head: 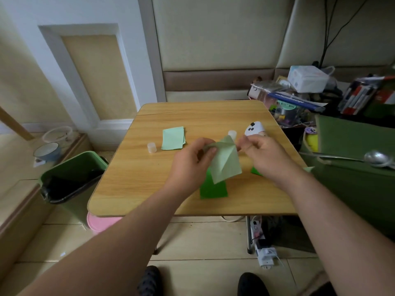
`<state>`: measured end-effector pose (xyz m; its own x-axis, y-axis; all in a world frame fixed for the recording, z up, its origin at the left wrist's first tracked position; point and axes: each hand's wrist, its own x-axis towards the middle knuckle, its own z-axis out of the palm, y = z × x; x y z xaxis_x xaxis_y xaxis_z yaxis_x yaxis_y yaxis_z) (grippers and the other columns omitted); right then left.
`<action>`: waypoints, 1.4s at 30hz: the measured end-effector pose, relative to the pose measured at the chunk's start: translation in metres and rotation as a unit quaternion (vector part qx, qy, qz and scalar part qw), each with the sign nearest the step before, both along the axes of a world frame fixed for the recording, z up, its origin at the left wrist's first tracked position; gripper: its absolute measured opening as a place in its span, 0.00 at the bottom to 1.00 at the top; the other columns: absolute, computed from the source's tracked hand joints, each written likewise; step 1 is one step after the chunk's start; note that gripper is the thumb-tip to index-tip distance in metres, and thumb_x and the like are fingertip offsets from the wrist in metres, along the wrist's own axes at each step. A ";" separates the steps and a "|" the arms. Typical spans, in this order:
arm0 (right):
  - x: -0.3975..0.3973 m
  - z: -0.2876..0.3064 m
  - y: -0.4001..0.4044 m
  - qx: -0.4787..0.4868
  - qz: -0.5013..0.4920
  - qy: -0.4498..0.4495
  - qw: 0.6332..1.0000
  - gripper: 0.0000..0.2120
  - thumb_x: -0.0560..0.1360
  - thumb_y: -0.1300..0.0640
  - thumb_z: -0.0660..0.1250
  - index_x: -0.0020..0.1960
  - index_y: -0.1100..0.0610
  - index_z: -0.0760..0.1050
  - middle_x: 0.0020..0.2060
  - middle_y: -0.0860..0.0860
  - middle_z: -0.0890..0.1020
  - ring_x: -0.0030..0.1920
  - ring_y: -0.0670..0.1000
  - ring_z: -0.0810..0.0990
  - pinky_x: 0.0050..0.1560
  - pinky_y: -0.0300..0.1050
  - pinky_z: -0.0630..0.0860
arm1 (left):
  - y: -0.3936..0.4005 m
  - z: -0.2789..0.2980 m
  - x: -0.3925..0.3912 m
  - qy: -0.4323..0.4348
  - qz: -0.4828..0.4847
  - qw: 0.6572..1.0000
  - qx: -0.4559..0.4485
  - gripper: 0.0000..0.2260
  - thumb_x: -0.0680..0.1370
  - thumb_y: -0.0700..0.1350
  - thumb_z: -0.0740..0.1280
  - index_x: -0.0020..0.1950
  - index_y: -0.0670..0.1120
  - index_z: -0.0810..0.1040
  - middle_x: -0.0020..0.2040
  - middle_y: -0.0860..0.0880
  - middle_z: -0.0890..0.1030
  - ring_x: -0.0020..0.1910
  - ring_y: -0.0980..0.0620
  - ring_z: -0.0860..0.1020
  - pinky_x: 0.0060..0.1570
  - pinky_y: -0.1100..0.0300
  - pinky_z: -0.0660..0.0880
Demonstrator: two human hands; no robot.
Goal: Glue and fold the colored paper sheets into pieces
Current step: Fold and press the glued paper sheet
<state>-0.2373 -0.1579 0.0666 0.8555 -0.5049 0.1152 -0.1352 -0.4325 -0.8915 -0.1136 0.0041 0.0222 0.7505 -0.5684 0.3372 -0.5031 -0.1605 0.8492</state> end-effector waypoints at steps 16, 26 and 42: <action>0.033 -0.046 0.025 -0.080 -0.053 -0.036 0.995 0.11 0.79 0.53 0.74 0.47 0.48 0.71 0.30 0.47 0.76 0.28 0.42 0.71 0.31 0.36 0.65 | 0.028 0.004 0.014 0.164 -0.101 0.979 0.062 0.12 0.75 0.41 0.78 0.53 0.54 0.83 0.51 0.54 0.85 0.40 0.51 0.81 0.42 0.55 0.79; 0.021 -0.054 0.016 -0.068 0.057 0.037 0.995 0.12 0.75 0.61 0.77 0.42 0.49 0.75 0.39 0.41 0.79 0.33 0.41 0.75 0.42 0.40 0.75 | 0.041 -0.005 0.018 0.113 -0.098 0.974 0.170 0.17 0.72 0.46 0.81 0.57 0.61 0.84 0.38 0.54 0.86 0.36 0.62 0.80 0.46 0.63 0.77; 0.014 -0.055 0.006 -0.042 0.104 0.105 0.988 0.08 0.71 0.59 0.81 0.44 0.48 0.85 0.39 0.46 0.81 0.34 0.41 0.75 0.44 0.42 0.77 | 0.045 -0.004 0.017 0.078 -0.109 0.971 0.196 0.18 0.72 0.45 0.80 0.58 0.60 0.83 0.34 0.55 0.84 0.35 0.61 0.81 0.44 0.63 0.75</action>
<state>-0.2234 -0.1521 0.0119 0.9491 -0.3122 -0.0425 -0.2144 -0.5410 -0.8132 -0.0962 0.0489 0.0183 0.6224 -0.7814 -0.0447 -0.4323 -0.3907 0.8127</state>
